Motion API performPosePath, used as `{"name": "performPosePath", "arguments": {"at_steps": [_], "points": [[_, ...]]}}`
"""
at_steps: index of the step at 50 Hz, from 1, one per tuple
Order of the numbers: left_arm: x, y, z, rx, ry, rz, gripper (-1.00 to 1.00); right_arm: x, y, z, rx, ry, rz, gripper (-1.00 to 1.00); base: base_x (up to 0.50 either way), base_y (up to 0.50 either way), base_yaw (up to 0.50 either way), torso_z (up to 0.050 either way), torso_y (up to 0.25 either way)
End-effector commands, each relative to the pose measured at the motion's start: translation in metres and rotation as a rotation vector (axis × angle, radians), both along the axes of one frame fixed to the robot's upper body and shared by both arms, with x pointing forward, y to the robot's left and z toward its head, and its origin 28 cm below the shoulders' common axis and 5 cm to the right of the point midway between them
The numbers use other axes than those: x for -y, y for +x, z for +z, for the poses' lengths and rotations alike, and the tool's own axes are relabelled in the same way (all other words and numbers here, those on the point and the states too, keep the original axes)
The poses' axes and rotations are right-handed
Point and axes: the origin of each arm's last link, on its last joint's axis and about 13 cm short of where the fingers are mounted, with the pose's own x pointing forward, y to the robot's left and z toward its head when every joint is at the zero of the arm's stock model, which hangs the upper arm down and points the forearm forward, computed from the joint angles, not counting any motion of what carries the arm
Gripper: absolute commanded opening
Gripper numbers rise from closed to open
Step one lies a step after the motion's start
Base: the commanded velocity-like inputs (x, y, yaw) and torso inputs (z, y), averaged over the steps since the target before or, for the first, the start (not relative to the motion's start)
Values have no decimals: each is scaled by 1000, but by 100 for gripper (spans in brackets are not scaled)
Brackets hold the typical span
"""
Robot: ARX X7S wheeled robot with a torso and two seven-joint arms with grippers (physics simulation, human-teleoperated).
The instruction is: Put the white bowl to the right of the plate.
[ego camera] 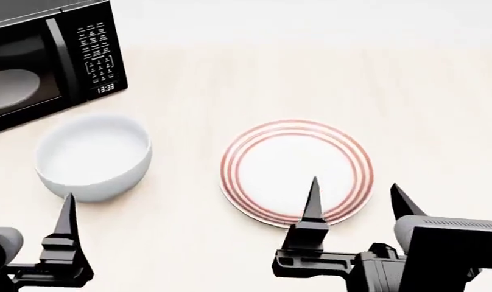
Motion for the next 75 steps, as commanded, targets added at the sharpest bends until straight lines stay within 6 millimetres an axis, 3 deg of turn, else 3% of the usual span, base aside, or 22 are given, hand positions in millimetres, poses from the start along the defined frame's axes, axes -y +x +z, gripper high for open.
{"name": "performPosePath", "arguments": {"at_steps": [1, 20, 26, 29, 32, 50, 55, 62, 65, 75], "points": [[0, -3, 7, 15, 5, -8, 100, -1, -3, 7, 8, 15, 47, 100, 500, 246, 0, 0, 0], [-1, -6, 8, 33, 5, -6, 100, -2, -3, 2, -9, 17, 62, 100, 500, 244, 0, 0, 0], [-2, -6, 9, 36, 5, -1, 100, -3, 0, 3, -25, -18, -22, 100, 271, 152, 0, 0, 3], [-2, -7, 9, 38, 5, -1, 100, -1, -5, 6, 28, 21, 84, 100, 7, 0, 0, 0, 0], [-2, -7, 9, 39, 7, -1, 100, -1, -5, 5, 75, -46, 25, 100, 422, -36, 0, 0, 0], [-2, -7, 13, 44, 9, -2, 100, 0, -1, 10, 32, -2, 27, 100, 490, -203, 0, 0, 1], [-8, -6, 13, 37, 22, 55, 100, -3, 5, 11, -110, -40, -12, 100, 151, -68, 0, 0, 0], [-24, -17, 1, 34, 74, 144, 100, -11, 2, 24, -124, -184, -72, 100, 0, 0, 0, 0, 0], [-35, -25, -3, 35, 51, 197, 100, -18, 5, 35, -80, -145, 74, 100, 0, 0, 0, 0, 0], [-54, -50, -8, 64, 83, 350, 100, -41, 23, 78, -95, -117, 194, 100, 0, 0, 0, 0, 0]]}}
